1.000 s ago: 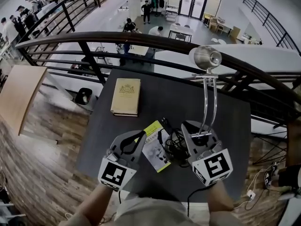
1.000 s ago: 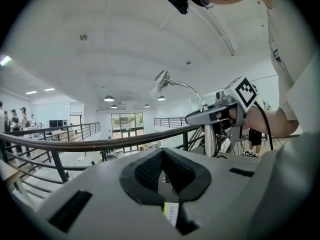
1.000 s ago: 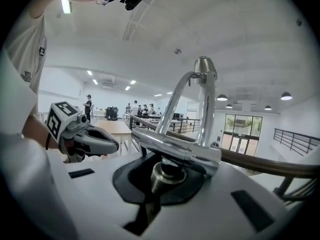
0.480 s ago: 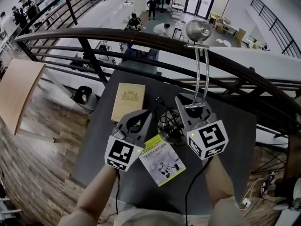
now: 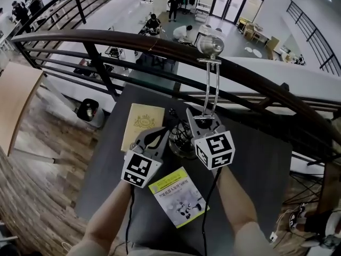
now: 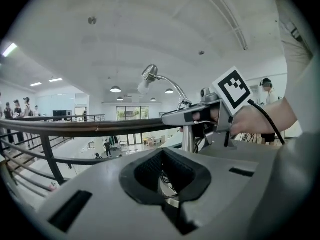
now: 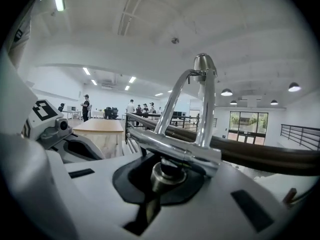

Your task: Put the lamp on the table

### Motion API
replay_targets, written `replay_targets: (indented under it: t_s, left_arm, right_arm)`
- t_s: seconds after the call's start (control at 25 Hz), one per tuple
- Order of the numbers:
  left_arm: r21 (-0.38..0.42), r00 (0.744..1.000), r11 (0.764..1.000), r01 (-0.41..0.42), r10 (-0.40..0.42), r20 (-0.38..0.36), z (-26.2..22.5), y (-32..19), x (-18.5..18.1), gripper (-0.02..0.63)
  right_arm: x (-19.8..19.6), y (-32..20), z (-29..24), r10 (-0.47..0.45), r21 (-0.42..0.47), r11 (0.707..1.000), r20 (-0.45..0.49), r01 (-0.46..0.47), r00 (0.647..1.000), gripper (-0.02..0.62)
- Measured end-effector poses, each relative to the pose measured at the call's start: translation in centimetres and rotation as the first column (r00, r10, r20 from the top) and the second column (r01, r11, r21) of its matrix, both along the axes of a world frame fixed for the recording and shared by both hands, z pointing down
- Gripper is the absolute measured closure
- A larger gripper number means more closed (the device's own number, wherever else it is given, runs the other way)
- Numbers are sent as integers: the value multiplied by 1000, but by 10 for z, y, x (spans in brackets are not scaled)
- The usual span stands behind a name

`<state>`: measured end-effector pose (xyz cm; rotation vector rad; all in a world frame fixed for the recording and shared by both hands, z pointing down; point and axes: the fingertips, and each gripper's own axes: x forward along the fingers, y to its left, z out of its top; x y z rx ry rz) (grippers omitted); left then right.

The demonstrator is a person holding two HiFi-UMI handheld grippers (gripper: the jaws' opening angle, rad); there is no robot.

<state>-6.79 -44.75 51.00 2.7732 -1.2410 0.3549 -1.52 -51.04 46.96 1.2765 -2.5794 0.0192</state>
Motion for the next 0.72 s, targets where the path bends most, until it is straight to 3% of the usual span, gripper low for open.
replay_targets:
  t_s: [0.44, 0.72]
  left_arm:
    - [-120, 999, 992, 24, -27, -18, 72, -32, -1, 601]
    - [-151, 1000, 988, 26, -27, 1, 86, -32, -3, 601]
  right_arm:
    - [1, -41, 79, 49, -32, 998, -18, -49, 999, 597]
    - [-13, -36, 87, 19, 10, 1000, -79, -18, 997, 595]
